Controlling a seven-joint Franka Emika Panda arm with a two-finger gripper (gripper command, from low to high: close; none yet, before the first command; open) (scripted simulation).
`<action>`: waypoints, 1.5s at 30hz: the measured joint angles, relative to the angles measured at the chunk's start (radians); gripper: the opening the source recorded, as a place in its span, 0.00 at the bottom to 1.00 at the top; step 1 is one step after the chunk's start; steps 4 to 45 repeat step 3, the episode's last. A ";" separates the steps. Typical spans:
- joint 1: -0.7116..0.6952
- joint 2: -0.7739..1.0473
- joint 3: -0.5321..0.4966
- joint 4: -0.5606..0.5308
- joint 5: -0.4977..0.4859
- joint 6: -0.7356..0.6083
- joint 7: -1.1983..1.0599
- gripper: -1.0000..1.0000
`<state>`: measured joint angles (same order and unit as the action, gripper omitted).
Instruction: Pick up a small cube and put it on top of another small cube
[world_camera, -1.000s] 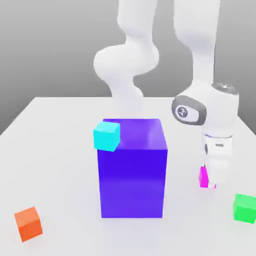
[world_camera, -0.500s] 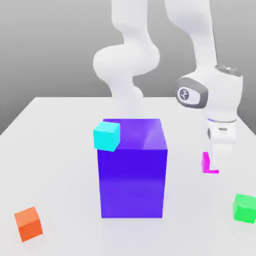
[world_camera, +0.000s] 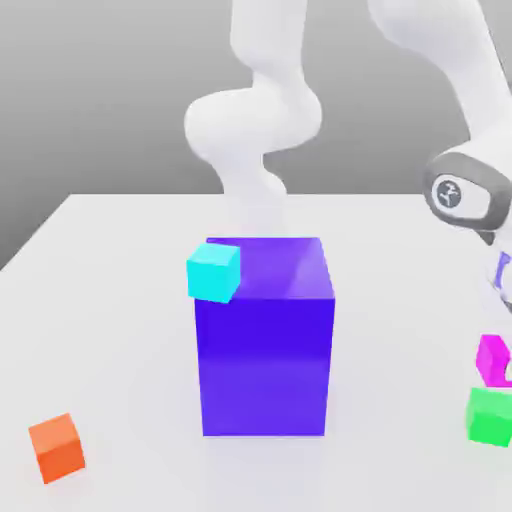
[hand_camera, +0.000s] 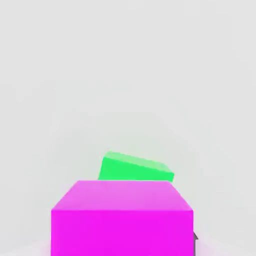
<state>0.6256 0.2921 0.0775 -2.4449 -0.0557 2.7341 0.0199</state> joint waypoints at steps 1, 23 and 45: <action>0.000 0.000 0.000 0.000 0.000 0.000 0.000 1.00; 0.000 0.000 0.000 0.000 0.000 0.000 0.000 1.00; 0.000 0.000 0.000 0.000 0.000 0.000 0.000 1.00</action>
